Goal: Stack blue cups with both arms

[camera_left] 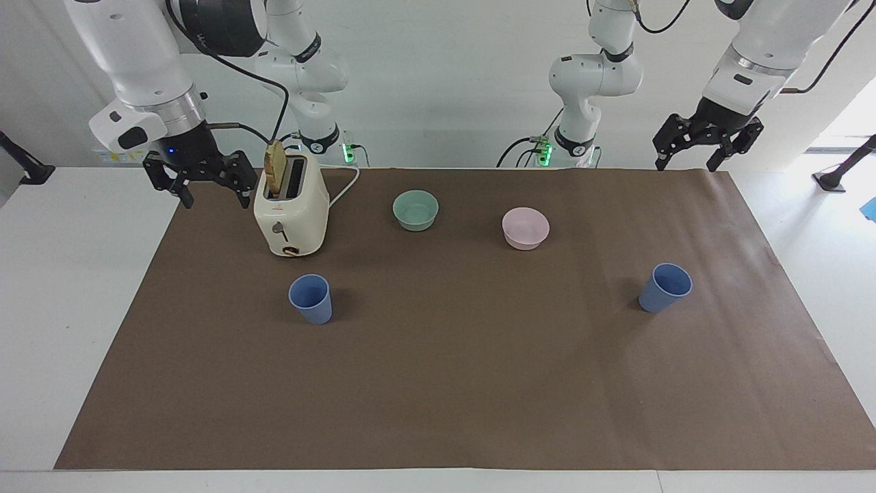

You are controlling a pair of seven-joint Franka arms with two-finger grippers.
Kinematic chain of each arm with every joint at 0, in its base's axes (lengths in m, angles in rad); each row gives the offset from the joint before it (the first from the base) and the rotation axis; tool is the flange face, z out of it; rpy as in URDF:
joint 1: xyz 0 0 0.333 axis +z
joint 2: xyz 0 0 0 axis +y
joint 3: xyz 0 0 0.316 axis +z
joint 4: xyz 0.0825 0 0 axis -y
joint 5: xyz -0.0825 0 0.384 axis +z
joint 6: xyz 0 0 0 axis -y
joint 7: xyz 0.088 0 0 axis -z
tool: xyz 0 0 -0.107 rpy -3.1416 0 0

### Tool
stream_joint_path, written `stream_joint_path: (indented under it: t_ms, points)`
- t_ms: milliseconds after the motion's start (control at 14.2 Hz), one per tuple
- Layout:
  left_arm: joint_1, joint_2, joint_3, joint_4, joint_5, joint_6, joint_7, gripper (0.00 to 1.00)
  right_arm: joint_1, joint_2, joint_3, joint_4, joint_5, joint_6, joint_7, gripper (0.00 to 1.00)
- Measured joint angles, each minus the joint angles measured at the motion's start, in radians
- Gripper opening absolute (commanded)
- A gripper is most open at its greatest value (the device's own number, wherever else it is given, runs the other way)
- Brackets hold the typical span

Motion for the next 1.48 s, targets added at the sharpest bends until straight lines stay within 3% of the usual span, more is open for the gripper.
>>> stream_joint_path:
  t_ms: [776,1199,1481]
  points:
    - [0.001,0.0,0.001,-0.012,0.0,0.008,0.0,1.0,0.0,0.0,0.0,0.0,0.0,0.0,0.0,1.0]
    - [0.031,0.001,0.017,-0.091,0.0,0.113,-0.002,1.0,0.0,0.0,0.0,0.0,0.0,0.0,0.0,1.0]
    - [0.095,0.012,0.02,-0.214,0.0,0.287,-0.004,1.0,0.0,0.0,0.0,0.0,0.0,0.0,0.0,1.0]
